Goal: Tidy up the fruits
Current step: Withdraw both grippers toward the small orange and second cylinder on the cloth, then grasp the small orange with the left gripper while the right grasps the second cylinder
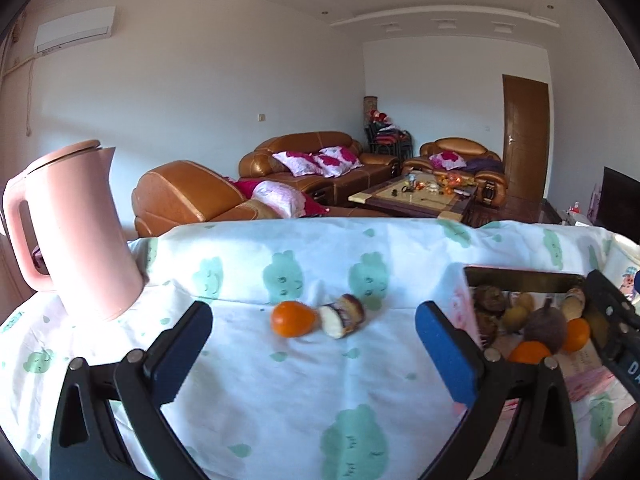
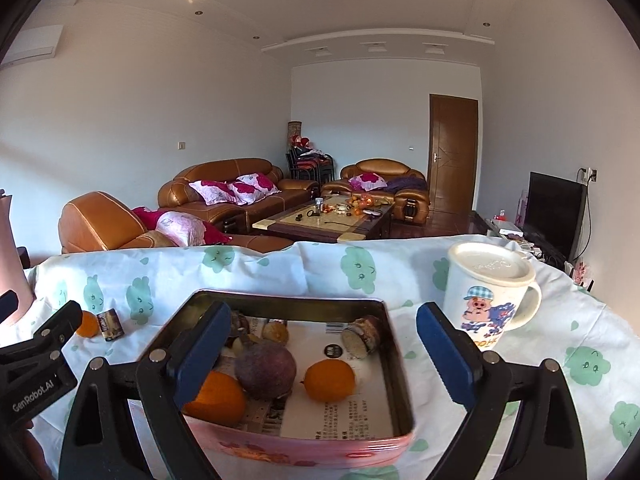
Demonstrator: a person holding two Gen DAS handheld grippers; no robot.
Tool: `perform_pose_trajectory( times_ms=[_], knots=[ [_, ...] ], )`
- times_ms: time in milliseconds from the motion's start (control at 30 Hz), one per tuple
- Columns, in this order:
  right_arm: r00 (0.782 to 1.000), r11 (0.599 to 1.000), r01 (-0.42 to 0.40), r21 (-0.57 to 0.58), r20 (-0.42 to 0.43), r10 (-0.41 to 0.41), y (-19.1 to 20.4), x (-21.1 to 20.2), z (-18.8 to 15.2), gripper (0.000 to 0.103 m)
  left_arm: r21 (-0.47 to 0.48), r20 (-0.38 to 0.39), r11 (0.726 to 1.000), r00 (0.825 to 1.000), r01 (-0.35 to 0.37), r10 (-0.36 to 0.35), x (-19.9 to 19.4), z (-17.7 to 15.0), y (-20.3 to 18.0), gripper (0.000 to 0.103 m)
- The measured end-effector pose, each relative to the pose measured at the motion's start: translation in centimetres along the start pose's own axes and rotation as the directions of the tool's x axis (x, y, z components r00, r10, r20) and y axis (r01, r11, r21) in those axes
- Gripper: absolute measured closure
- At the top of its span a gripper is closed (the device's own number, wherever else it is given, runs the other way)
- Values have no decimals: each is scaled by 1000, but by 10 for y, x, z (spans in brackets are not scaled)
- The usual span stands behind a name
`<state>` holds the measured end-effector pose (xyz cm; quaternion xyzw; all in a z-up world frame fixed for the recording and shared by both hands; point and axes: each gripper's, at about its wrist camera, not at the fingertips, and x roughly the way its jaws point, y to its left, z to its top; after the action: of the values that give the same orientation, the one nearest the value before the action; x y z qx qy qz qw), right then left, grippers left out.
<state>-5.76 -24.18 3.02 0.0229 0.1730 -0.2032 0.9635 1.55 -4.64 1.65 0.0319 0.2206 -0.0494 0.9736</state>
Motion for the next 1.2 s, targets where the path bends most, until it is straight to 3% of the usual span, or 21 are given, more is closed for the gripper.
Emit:
perform_pose_trajectory(
  times_ms=[233, 500, 533, 567, 667, 800, 1000, 1067, 1100, 1200],
  knots=[
    [995, 994, -96, -55, -38, 94, 67, 13, 1, 8, -112, -95, 990, 992, -89, 79, 26, -2, 68, 0],
    [979, 968, -194, -159, -93, 181, 133, 30, 3, 9, -152, -219, 968, 962, -201, 165, 53, -5, 104, 0],
    [974, 959, -218, -183, -106, 201, 141, 33, 3, 13, -153, -234, 965, 957, -213, 174, 56, -6, 108, 0],
    [969, 948, -235, -213, -122, 213, 150, 36, 3, 25, -158, -248, 962, 952, -221, 177, 58, -7, 111, 0],
    [947, 921, -292, -257, -211, 241, 174, 55, 2, 39, -186, -289, 957, 944, -222, 163, 65, -11, 118, 0],
    [910, 894, -351, -279, -329, 254, 194, 83, -3, 41, -191, -308, 957, 939, -216, 151, 69, -13, 119, 0],
    [850, 888, -389, -244, -468, 244, 205, 117, -10, 50, -151, -313, 967, 938, -204, 148, 73, -11, 114, 0],
    [818, 882, -425, -206, -505, 277, 204, 123, -13, 67, -144, -319, 970, 937, -198, 144, 77, -10, 114, 0],
    [813, 880, -431, -201, -509, 282, 203, 123, -14, 69, -142, -322, 970, 936, -195, 141, 78, -10, 113, 0],
    [826, 881, -432, -194, -476, 301, 199, 113, -12, 70, -147, -326, 971, 936, -187, 131, 79, -10, 115, 0]
  ],
)
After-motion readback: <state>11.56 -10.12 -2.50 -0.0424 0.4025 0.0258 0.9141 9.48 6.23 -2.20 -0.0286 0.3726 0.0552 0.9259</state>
